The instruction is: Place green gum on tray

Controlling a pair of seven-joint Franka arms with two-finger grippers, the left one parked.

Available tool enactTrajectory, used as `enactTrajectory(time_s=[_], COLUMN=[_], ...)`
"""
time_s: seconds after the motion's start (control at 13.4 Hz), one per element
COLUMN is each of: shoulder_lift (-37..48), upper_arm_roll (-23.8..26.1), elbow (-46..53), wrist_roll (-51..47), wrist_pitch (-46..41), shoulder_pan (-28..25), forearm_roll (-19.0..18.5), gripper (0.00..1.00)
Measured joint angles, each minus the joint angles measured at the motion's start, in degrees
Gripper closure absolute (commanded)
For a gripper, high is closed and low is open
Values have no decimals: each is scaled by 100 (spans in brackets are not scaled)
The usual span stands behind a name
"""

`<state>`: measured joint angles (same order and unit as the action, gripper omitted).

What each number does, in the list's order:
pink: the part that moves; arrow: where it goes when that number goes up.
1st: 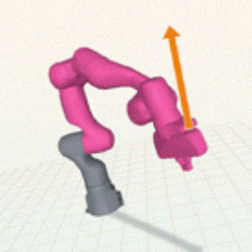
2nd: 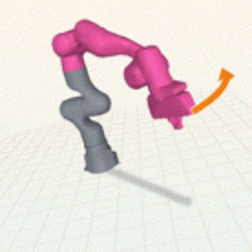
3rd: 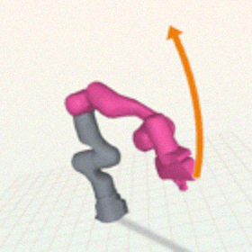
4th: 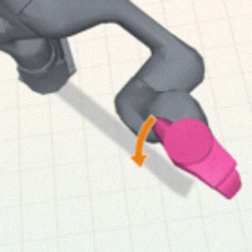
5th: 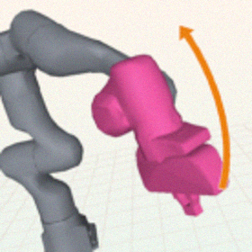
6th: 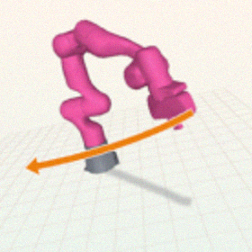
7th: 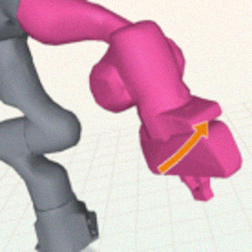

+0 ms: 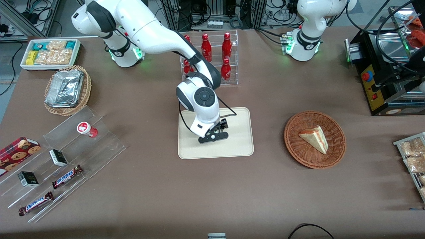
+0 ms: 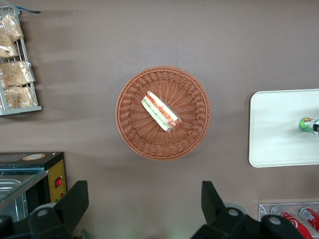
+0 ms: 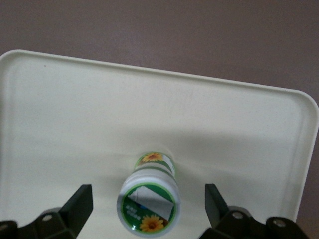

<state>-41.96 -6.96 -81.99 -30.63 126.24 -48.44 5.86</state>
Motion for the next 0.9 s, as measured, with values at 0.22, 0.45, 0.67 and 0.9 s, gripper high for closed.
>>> enactTrajectory(time_s=[0.22,0.45,0.67,0.9], shoulder_lift=[349,842,1335,1848], upper_arm_roll=[-42,-48,-60,-69], elbow=[10,8,-142,-437], wrist_roll=[225,627,1164,1916], wrist_pitch=[-503,-1294,-1921,-2368], shoulder_pan=[59,308,646,1166], forearm_roll=[0,1,2,2], gripper=[0,0,0,0])
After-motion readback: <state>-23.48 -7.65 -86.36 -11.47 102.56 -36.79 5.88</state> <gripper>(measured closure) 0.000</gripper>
